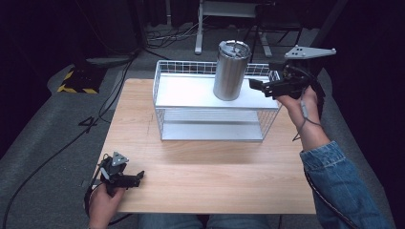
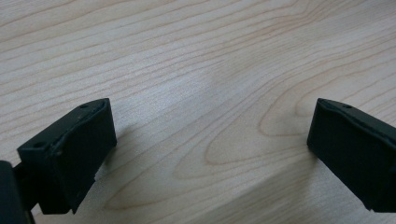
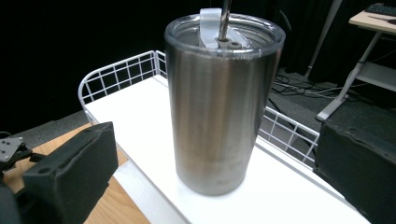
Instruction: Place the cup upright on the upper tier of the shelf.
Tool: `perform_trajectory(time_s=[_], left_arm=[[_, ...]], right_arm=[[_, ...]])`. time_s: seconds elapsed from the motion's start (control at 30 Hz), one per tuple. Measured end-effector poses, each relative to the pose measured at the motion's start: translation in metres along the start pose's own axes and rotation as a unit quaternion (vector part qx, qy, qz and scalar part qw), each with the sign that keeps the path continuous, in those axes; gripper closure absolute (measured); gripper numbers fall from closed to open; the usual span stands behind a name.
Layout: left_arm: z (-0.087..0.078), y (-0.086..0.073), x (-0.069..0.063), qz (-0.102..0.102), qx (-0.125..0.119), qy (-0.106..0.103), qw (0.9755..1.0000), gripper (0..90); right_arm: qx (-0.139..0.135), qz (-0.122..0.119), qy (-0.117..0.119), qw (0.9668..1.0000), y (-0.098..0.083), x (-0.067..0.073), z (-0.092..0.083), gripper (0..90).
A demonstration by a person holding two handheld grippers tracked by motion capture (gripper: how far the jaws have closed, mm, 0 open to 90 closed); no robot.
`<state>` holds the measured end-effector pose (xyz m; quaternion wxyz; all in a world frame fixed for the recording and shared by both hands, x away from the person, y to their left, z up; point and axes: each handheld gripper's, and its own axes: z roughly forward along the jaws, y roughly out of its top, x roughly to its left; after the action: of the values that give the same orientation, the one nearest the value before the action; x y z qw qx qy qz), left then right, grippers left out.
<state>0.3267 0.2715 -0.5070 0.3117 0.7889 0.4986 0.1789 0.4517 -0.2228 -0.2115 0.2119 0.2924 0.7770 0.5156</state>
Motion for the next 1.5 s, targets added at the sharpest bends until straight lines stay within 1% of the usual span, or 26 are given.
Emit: perform_trajectory(time_s=[0.23, 0.27, 0.3, 0.33, 0.37, 0.47, 0.67, 0.8, 0.9, 1.03, 1.07, 1.1, 1.13, 1.27, 1.3, 1.33, 1.37, 1.4, 1.43, 1.47, 1.5], left_arm=[[0.000, 0.000, 0.000, 0.001, 0.000, 0.000, 1.0000, 1.6], [0.000, 0.000, 0.000, 0.001, 0.000, 0.000, 1.0000, 1.6], [0.000, 0.000, 0.000, 0.001, -0.001, -0.001, 1.0000, 1.6], [0.001, 0.001, 0.001, 0.002, 0.000, -0.001, 1.0000, 1.6], [0.001, 0.001, 0.001, 0.001, -0.001, -0.001, 1.0000, 1.5], [0.002, 0.002, 0.001, 0.002, -0.001, -0.001, 1.0000, 1.5], [0.002, 0.002, 0.001, 0.001, -0.001, -0.002, 1.0000, 1.5], [0.002, 0.002, 0.001, 0.001, -0.001, -0.002, 1.0000, 1.5], [0.002, 0.002, 0.001, 0.001, -0.001, -0.002, 1.0000, 1.5], [0.002, 0.002, 0.001, 0.000, -0.001, -0.002, 1.0000, 1.5], [0.002, 0.002, 0.001, 0.000, -0.001, -0.002, 1.0000, 1.5], [0.002, 0.002, 0.001, 0.001, -0.001, -0.002, 1.0000, 1.5], [0.002, 0.002, 0.001, 0.001, -0.001, -0.002, 1.0000, 1.5], [0.002, 0.002, 0.001, 0.001, -0.001, -0.002, 1.0000, 1.5], [0.002, 0.002, 0.001, 0.001, -0.001, -0.002, 1.0000, 1.5], [0.002, 0.002, 0.001, 0.001, -0.001, -0.002, 1.0000, 1.5], [0.002, 0.002, 0.001, 0.001, -0.001, -0.002, 1.0000, 1.5], [0.002, 0.002, 0.001, 0.001, -0.001, -0.002, 1.0000, 1.5], [0.002, 0.002, 0.001, 0.000, -0.001, -0.002, 1.0000, 1.5], [0.002, 0.002, 0.001, 0.000, -0.001, -0.002, 1.0000, 1.5], [0.002, 0.002, 0.001, 0.001, -0.001, -0.002, 1.0000, 1.5]], right_arm=[[-0.003, 0.000, 0.000, 1.0000, -0.014, 0.003, -0.021, 0.0], [-0.003, 0.000, 0.000, 1.0000, -0.014, 0.003, -0.021, 0.0], [-0.003, -0.002, -0.001, 1.0000, -0.018, 0.004, -0.027, 0.0], [-0.003, -0.002, -0.001, 1.0000, -0.018, 0.004, -0.027, 0.0], [-0.002, -0.001, -0.002, 1.0000, -0.022, 0.005, -0.033, 0.0], [0.002, -0.002, -0.006, 1.0000, -0.029, 0.005, -0.040, 0.0], [0.010, -0.006, -0.015, 0.9998, -0.044, 0.004, -0.052, 0.0], [0.020, 0.000, -0.019, 0.9996, -0.057, 0.002, -0.059, 0.0], [0.025, 0.004, -0.021, 0.9995, -0.069, 0.000, -0.062, 0.0], [0.039, 0.011, -0.025, 0.9989, -0.085, -0.003, -0.062, 0.0], [0.039, 0.011, -0.025, 0.9989, -0.085, -0.003, -0.062, 0.0], [0.043, 0.013, -0.027, 0.9986, -0.090, -0.003, -0.062, 0.0], [0.049, 0.016, -0.028, 0.9983, -0.098, -0.004, -0.062, 0.0], [0.061, 0.027, -0.032, 0.9973, -0.116, -0.007, -0.061, 0.0], [0.061, 0.027, -0.032, 0.9973, -0.116, -0.007, -0.061, 0.0], [0.068, 0.032, -0.032, 0.9967, -0.125, -0.009, -0.060, 0.0], [0.072, 0.034, -0.032, 0.9964, -0.130, -0.010, -0.059, 0.0], [0.072, 0.034, -0.032, 0.9964, -0.130, -0.010, -0.059, 0.0], [0.077, 0.040, -0.033, 0.9957, -0.139, -0.010, -0.057, 0.0], [0.077, 0.040, -0.033, 0.9957, -0.139, -0.010, -0.057, 0.0], [0.085, 0.041, -0.033, 0.9950, -0.148, -0.011, -0.054, 0.0]])
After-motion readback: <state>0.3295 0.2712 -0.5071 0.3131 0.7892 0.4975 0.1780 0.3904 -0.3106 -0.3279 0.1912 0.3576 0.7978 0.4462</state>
